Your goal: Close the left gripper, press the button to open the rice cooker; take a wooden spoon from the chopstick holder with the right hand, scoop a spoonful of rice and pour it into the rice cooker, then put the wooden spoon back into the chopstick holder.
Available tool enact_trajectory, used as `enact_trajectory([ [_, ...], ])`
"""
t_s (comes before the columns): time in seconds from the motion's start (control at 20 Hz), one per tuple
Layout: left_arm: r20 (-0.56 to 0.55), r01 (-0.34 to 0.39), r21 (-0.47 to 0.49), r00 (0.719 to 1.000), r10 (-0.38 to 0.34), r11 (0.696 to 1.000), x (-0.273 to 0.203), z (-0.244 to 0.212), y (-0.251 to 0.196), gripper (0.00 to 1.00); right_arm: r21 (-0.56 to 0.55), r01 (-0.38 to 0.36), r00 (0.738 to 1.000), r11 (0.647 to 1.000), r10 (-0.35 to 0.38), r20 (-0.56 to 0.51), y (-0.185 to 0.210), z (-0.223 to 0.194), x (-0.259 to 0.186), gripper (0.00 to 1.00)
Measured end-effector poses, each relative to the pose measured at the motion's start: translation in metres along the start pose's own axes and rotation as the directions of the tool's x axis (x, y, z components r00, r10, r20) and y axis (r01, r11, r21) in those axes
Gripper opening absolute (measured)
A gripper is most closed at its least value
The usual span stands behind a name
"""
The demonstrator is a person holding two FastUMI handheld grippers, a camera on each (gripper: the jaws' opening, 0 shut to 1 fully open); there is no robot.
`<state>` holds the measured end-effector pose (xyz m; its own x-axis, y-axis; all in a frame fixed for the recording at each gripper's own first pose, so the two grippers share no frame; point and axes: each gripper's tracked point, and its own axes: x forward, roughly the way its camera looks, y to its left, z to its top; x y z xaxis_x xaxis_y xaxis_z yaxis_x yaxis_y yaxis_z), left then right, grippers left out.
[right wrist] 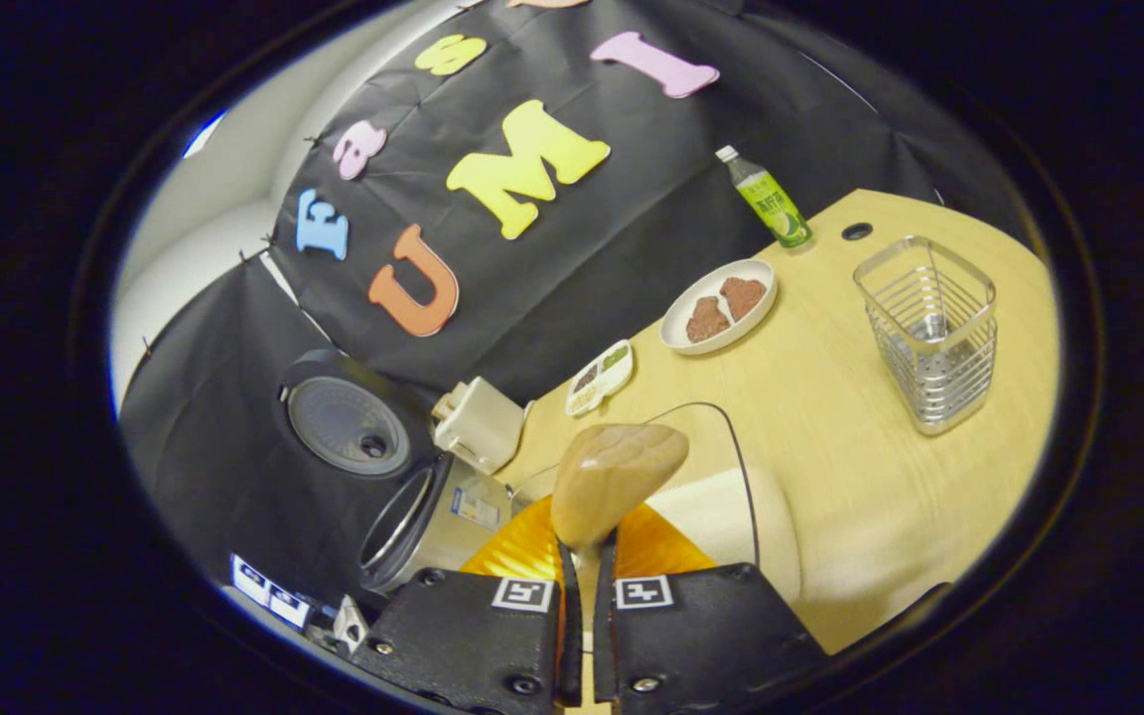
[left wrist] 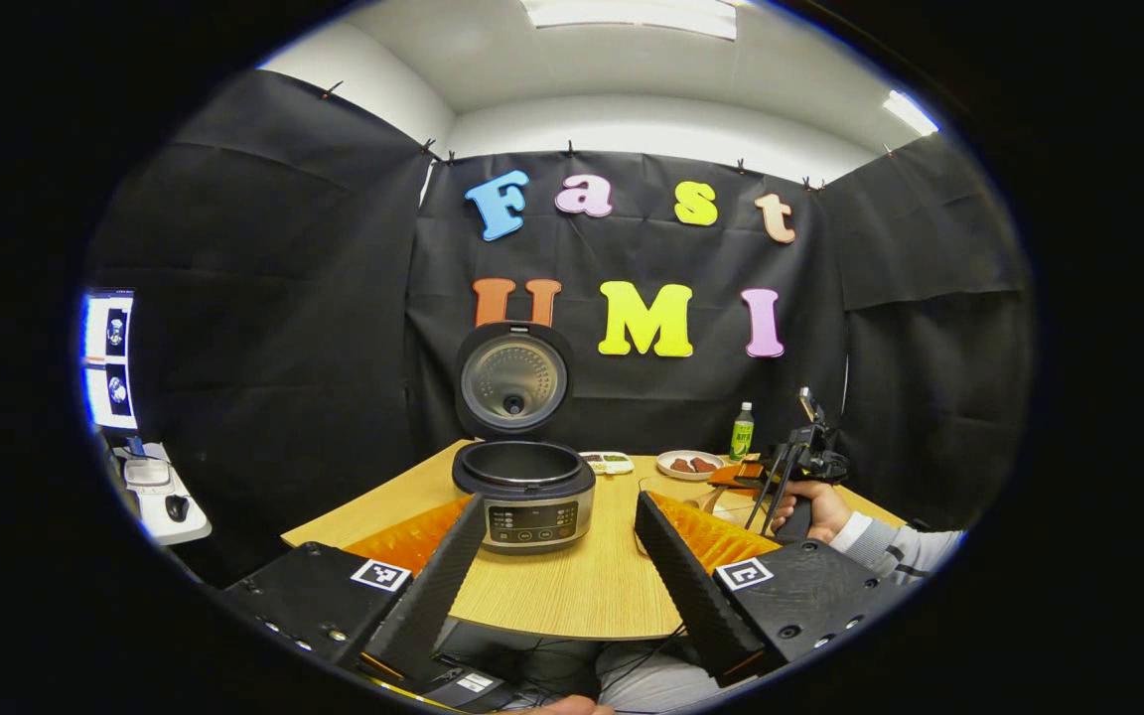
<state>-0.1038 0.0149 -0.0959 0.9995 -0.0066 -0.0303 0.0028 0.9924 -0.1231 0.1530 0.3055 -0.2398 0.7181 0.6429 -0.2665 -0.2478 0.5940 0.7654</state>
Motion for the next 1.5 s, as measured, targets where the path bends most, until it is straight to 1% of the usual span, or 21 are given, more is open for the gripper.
enact_trajectory([
  [0.15,0.004,-0.010,-0.003,1.000,0.010,1.000,-0.002,0.001,0.005,0.96,0.117,-0.057,0.997,0.992,0.051,0.054,0.002,0.016,-0.010,0.09],
  [0.2,0.004,-0.012,-0.005,1.000,0.012,1.000,-0.002,0.002,0.007,0.96,0.168,-0.085,0.994,0.982,0.072,0.078,0.002,0.024,-0.014,0.09],
  [0.3,0.004,-0.013,-0.011,1.000,0.013,1.000,-0.002,0.001,0.007,0.96,0.277,-0.150,0.985,0.949,0.120,0.124,0.005,0.037,-0.021,0.09],
  [0.35,0.003,-0.012,-0.013,1.000,0.012,1.000,-0.001,0.001,0.006,0.96,0.331,-0.178,0.979,0.927,0.135,0.150,0.004,0.043,-0.027,0.09],
  [0.45,0.000,0.007,-0.020,1.000,-0.007,1.000,-0.002,0.001,0.002,0.96,0.444,-0.219,0.971,0.868,0.149,0.188,-0.001,0.049,-0.030,0.09],
  [0.5,-0.002,0.021,-0.033,1.000,-0.021,0.999,-0.001,0.002,-0.001,0.96,0.502,-0.243,0.966,0.830,0.161,0.202,-0.001,0.051,-0.030,0.09],
  [0.55,-0.003,0.029,-0.043,1.000,-0.029,0.999,-0.001,0.002,-0.002,0.97,0.558,-0.274,0.959,0.783,0.184,0.213,0.002,0.053,-0.032,0.08],
  [0.65,0.000,0.019,-0.041,1.000,-0.019,0.999,0.001,0.004,0.002,0.97,0.622,-0.331,0.943,0.710,0.234,0.235,0.010,0.058,-0.036,0.09],
  [0.7,0.002,0.009,-0.032,1.000,-0.009,0.999,-0.001,0.003,0.006,0.97,0.635,-0.353,0.935,0.687,0.250,0.250,0.014,0.062,-0.038,0.09],
  [0.75,0.004,0.001,-0.025,1.000,-0.001,1.000,-0.001,0.004,0.008,0.97,0.635,-0.368,0.930,0.679,0.258,0.262,0.017,0.066,-0.042,0.09],
  [0.85,0.005,-0.004,-0.014,1.000,0.004,1.000,-0.003,0.005,0.010,0.97,0.621,-0.377,0.926,0.687,0.266,0.268,0.027,0.072,-0.044,0.08],
  [0.9,0.004,-0.009,-0.013,1.000,0.009,1.000,-0.003,0.005,0.012,0.97,0.618,-0.387,0.922,0.684,0.276,0.271,0.034,0.074,-0.048,0.09],
  [1.05,0.014,-0.019,-0.011,1.000,0.019,1.000,-0.007,0.008,0.020,0.97,0.622,-0.413,0.911,0.665,0.304,0.280,0.062,0.085,-0.047,0.08],
  [1.25,0.027,-0.032,-0.006,0.999,0.032,0.999,-0.019,0.010,0.036,0.97,0.607,-0.408,0.913,0.682,0.306,0.270,0.097,0.085,-0.031,0.09],
  [1.35,0.037,-0.040,-0.007,0.999,0.040,0.999,-0.024,0.013,0.045,0.97,0.596,-0.401,0.916,0.696,0.315,0.248,0.119,0.078,-0.020,0.09],
  [1.5,0.039,-0.056,-0.019,0.998,0.056,0.998,-0.028,0.013,0.061,0.97,0.590,-0.363,0.931,0.721,0.305,0.200,0.151,0.062,0.003,0.09],
])
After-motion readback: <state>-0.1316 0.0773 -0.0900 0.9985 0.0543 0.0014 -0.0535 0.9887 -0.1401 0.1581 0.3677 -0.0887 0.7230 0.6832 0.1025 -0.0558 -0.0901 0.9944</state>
